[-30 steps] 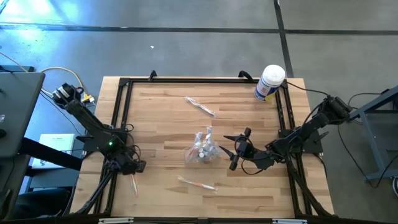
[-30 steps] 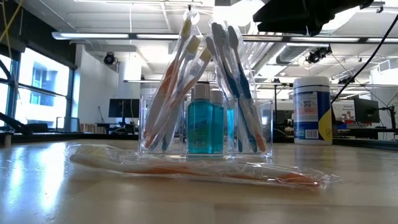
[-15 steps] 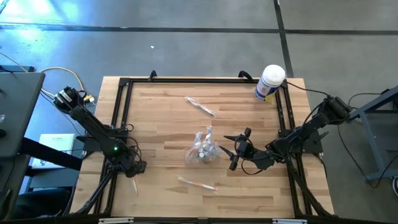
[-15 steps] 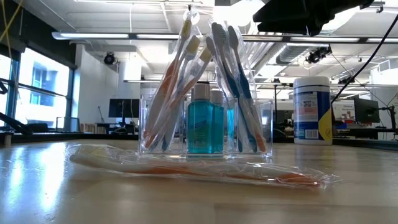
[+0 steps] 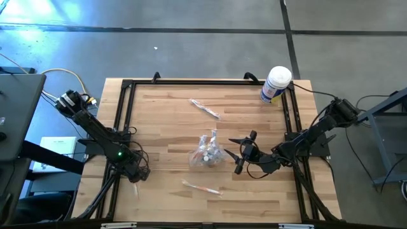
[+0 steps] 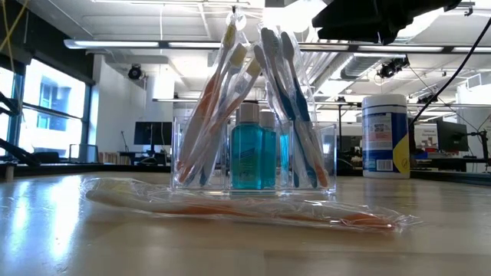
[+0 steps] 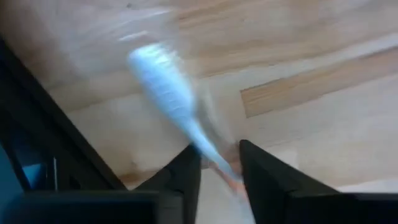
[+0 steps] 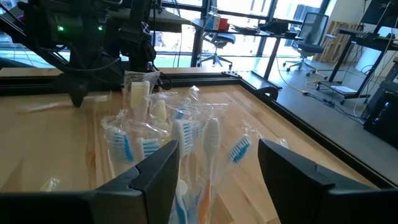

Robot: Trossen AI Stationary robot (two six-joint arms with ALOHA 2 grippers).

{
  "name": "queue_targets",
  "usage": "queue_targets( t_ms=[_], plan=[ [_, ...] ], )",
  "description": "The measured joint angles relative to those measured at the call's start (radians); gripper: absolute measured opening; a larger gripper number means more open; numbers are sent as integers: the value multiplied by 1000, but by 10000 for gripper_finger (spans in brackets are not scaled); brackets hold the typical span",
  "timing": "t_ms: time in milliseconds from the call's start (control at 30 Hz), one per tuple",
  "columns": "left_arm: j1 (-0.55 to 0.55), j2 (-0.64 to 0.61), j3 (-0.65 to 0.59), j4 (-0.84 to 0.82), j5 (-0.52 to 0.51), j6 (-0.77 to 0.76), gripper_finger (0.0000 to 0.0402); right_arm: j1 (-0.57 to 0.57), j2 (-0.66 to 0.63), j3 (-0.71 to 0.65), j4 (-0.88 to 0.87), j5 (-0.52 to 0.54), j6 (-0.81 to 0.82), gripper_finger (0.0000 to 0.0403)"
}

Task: Pick & Place toothbrushing station
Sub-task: Put the orange toothbrush into the transparent organizer

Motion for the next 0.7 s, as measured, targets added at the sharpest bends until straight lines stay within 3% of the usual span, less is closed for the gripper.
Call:
queue_targets(
  t_ms=[200,367,467,700],
  plan=[
    [-5,0,-1,12,-161,104,14,0,0,0,0,0,0,210],
    [-4,4,28,57,-292,171,12,-1,0,0,0,0,0,210],
    [9,11,82,67,-512,285,10,-2,0,0,-1,0,0,210],
    [51,5,281,154,-827,754,9,-5,0,0,-14,0,22,210]
  ],
)
